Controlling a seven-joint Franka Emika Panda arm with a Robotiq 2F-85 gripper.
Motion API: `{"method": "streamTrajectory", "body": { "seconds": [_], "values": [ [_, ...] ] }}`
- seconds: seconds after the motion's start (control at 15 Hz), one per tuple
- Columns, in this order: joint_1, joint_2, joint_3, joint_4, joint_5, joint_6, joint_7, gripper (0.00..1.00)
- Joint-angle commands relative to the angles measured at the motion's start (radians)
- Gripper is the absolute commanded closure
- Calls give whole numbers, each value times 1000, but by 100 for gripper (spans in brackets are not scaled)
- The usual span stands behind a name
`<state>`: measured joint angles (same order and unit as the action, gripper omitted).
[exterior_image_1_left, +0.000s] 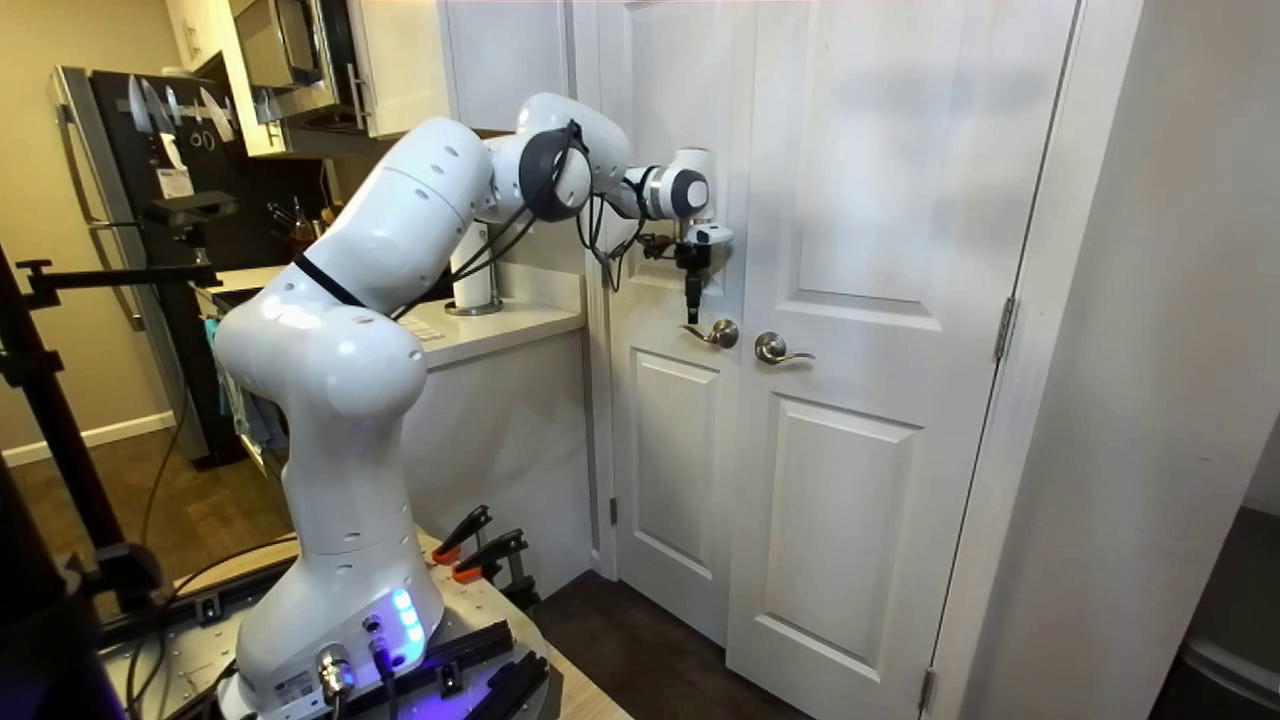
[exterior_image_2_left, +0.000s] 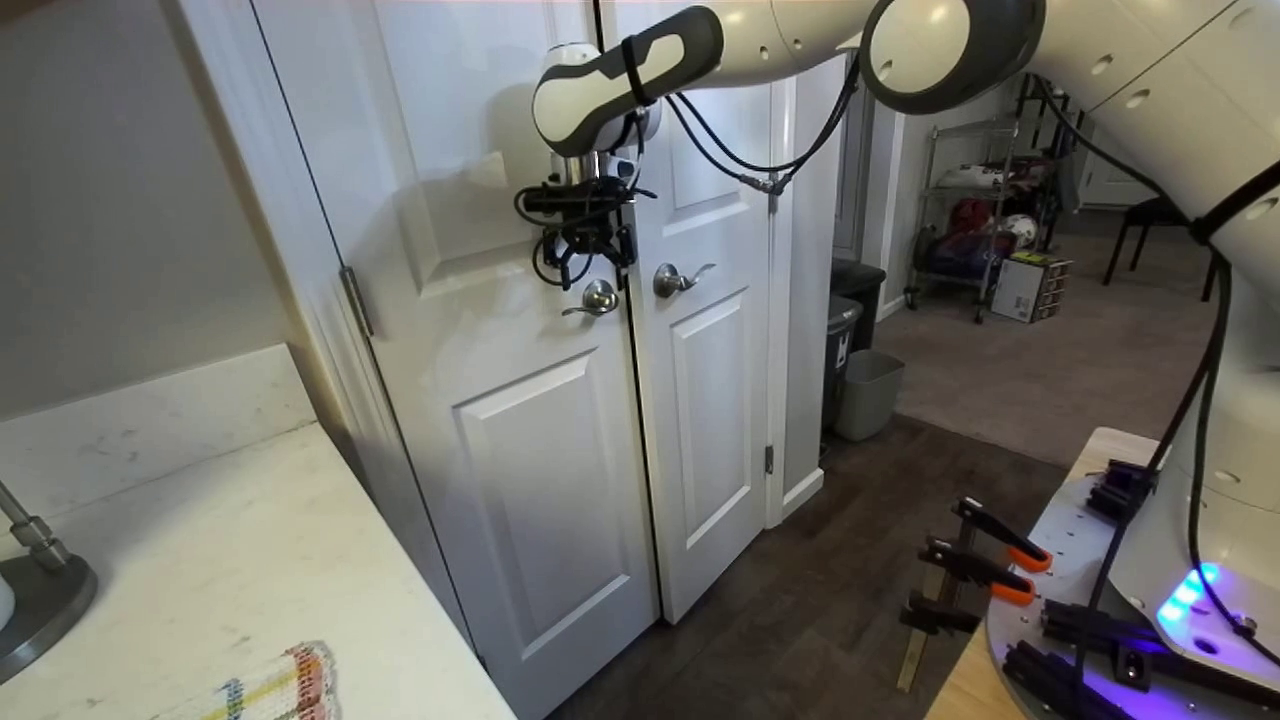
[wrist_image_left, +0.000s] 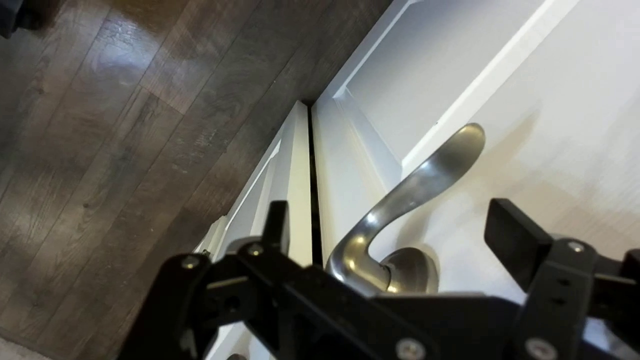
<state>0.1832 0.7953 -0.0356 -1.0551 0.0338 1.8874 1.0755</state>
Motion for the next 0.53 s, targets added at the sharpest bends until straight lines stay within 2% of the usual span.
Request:
{"method": "streamTrajectory", "body": {
  "seconds": [0.0, 0.47],
  "values": [
    [20, -81, -13, -201, 25, 204, 128, 0],
    [45, -197, -9, -478, 17, 468, 290, 0]
  ]
}}
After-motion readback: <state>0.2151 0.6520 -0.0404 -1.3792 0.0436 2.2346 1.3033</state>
